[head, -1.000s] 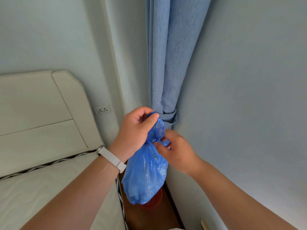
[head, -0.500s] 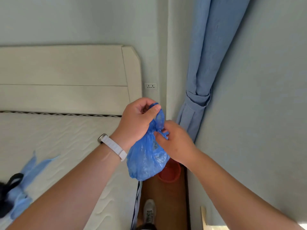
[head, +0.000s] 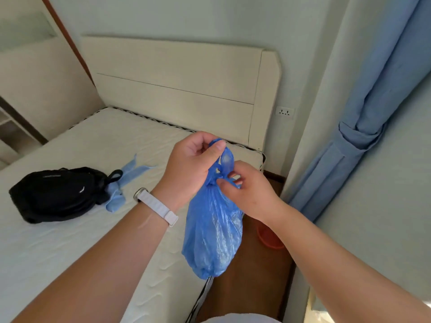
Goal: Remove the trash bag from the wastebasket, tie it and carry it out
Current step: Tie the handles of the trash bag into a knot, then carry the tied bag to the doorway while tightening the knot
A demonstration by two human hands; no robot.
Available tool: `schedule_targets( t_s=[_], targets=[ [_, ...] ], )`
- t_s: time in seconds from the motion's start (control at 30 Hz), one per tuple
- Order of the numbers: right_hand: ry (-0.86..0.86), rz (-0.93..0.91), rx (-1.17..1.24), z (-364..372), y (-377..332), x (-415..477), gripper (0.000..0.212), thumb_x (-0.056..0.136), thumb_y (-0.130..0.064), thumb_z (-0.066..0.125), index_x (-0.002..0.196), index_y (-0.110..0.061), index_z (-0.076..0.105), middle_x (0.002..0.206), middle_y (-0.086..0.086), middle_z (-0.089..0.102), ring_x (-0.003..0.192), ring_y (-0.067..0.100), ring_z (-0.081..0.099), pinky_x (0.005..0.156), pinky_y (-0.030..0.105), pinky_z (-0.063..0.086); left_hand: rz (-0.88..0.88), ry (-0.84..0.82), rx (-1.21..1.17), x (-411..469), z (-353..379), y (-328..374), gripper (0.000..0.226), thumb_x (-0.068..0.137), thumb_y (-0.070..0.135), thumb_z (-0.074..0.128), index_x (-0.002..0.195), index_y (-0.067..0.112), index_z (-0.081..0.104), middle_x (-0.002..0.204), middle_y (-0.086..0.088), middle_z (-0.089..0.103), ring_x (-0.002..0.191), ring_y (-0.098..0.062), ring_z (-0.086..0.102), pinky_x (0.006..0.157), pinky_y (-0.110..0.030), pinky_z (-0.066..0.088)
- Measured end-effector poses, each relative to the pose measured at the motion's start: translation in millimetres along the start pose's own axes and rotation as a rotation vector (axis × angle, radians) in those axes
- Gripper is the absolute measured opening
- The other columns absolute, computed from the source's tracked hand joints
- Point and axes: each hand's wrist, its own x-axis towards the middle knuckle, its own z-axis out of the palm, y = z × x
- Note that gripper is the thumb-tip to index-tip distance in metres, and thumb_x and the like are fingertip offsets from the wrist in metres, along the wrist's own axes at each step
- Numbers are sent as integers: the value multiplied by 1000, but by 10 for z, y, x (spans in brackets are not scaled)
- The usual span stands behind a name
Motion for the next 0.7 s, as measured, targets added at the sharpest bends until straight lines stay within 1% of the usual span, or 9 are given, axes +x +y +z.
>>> schedule_targets(
  t_s=[0.07, 0.13, 0.23, 0.33, 0.4, 0.47, 0.5, 0.6, 0.7],
  targets=[
    [-48, -17, 27, 199, -144, -18, 14, 85, -28, 62, 96, -19, 65, 93, 6, 65, 89, 19, 61, 81, 43, 52, -18, 60, 12, -161, -209, 6, 12, 79, 22, 65, 69, 28, 67, 72, -4, 62, 68, -15, 55, 70, -32, 47],
    [-108, -50, 41, 429, -302, -40, 15, 85, -27, 61, 97, -20, 66, 93, 4, 66, 89, 17, 62, 81, 43, 52, -32, 119, 27, -333, -452, 26, 9, 80, 21, 65, 72, 25, 66, 72, -5, 61, 68, -15, 56, 70, -31, 47],
    [-194, -89, 39, 807, -561, -85, 10, 87, -20, 63, 96, -17, 65, 90, 6, 66, 85, 18, 62, 79, 42, 52, -50, 215, 42, -627, -871, 69, 6, 82, 18, 64, 78, 14, 64, 75, -11, 60, 69, -16, 55, 69, -30, 47],
    [-280, -119, 64, 1213, -872, -196, 8, 87, -18, 63, 94, -15, 65, 89, 6, 66, 81, 20, 62, 75, 40, 52, -56, 313, 49, -986, -1306, 138, 7, 88, 9, 63, 82, 6, 62, 77, -15, 59, 68, -15, 54, 67, -25, 47],
    [-324, -139, 89, 1487, -1079, -320, 7, 86, -17, 62, 93, -16, 65, 87, 6, 66, 79, 19, 62, 73, 38, 52, -56, 368, 69, -1253, -1578, 177, 8, 89, 8, 62, 82, 5, 62, 75, -14, 59, 67, -13, 55, 65, -21, 48],
    [-365, -156, 112, 1753, -1286, -467, 6, 86, -17, 62, 91, -18, 64, 86, 5, 66, 77, 17, 62, 72, 36, 51, -51, 421, 78, -1540, -1848, 212, 9, 88, 10, 63, 80, 8, 63, 74, -12, 59, 66, -13, 55, 65, -22, 48],
    [-388, -167, 118, 1882, -1393, -544, 5, 86, -17, 62, 91, -18, 64, 85, 5, 66, 77, 17, 62, 72, 36, 52, -48, 445, 75, -1690, -1981, 227, 9, 88, 13, 63, 80, 8, 63, 74, -12, 59, 67, -13, 55, 66, -24, 48],
    [-464, -212, 118, 2268, -1706, -777, 5, 86, -18, 62, 90, -15, 64, 83, 9, 66, 76, 23, 63, 72, 44, 54, -40, 515, 80, -2165, -2343, 304, 9, 87, 16, 62, 80, 9, 63, 75, -13, 59, 69, -15, 55, 68, -27, 48],
    [-533, -272, 135, 2679, -2007, -1058, 2, 85, -19, 62, 86, -16, 62, 82, 11, 66, 77, 26, 64, 74, 49, 54, -35, 599, 83, -2676, -2660, 408, 9, 90, 10, 61, 82, 7, 62, 75, -8, 61, 67, -10, 57, 66, -23, 49]
  ],
)
